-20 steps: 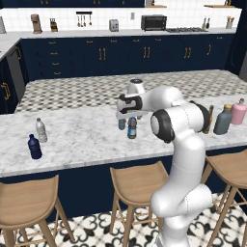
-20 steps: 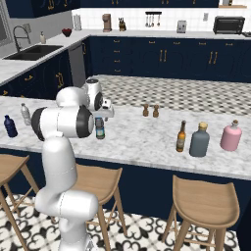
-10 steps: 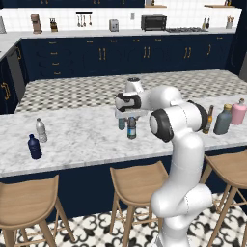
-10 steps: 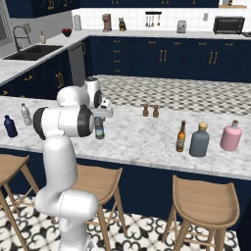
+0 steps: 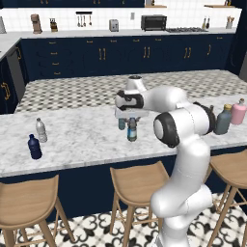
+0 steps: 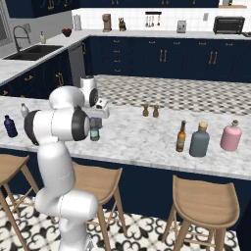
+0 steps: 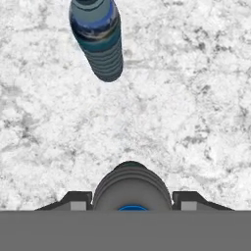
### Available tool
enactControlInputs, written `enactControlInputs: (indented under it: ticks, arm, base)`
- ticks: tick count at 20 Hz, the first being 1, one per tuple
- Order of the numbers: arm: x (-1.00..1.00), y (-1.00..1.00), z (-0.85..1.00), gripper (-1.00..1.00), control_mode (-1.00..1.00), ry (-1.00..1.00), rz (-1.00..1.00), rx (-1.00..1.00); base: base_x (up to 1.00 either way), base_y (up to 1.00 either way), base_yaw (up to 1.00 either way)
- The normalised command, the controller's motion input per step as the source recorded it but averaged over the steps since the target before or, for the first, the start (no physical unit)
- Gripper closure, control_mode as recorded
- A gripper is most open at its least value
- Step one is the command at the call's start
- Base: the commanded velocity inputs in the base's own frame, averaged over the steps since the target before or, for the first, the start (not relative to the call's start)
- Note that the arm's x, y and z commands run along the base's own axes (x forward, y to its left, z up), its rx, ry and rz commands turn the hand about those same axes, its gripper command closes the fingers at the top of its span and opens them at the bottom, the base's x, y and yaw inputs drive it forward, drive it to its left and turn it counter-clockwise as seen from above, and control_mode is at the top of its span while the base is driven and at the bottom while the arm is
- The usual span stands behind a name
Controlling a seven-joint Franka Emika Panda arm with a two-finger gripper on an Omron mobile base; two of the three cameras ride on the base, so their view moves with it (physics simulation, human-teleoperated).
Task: Move the plastic bottles in the middle to the plastics group, and the glass bottles in the middle to the glass group.
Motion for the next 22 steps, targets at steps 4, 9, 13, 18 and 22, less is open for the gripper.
enactControlInputs:
  ticks: [4,9,13,18,22]
  arm:
    - [-0.58,0.58,0.18,1.0,-1.0,-0.04,0.0,0.02]
    - [-0.27,0.96,0.11,1.0,-1.0,-0.01,0.0,0.0]
    - [-0.01,1.0,0.17,1.0,-1.0,-0.02,0.0,0.0]
    - [0.12,1.0,0.17,1.0,-1.0,-0.01,0.0,0.0]
    - [0.15,1.0,0.08,1.0,-1.0,-0.05,0.0,0.0]
  base:
    - [0.0,0.0,0.0]
    - [0.0,0.0,0.0]
    - [0.0,0.0,0.0]
    - [0.0,0.0,0.0]
    - [0.0,0.0,0.0]
